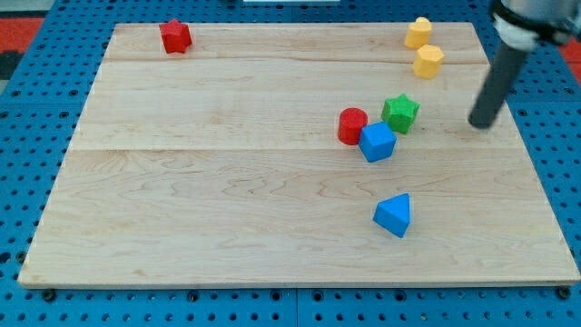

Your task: Push the green star and red circle towards the top right

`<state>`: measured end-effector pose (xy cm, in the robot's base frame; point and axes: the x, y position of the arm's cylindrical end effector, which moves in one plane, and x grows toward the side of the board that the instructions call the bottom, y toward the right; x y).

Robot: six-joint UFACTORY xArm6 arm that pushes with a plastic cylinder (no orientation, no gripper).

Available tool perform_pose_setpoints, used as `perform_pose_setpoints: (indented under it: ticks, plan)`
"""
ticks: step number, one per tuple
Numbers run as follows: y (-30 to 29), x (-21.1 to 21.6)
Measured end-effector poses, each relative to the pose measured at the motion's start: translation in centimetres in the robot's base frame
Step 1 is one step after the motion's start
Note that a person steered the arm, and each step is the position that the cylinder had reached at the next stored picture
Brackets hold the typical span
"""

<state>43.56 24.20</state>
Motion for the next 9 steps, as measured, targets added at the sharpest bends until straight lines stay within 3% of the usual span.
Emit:
perform_pose_setpoints:
  ticks: [1, 2, 3, 4, 6, 9]
  plan:
    - [-9.2, 1.7]
    - [-11.0, -2.9]
    - [-9.9, -7.5]
    - [-9.6, -5.6]
    - [-9.4, -12.1]
    - [-10.6, 1.6]
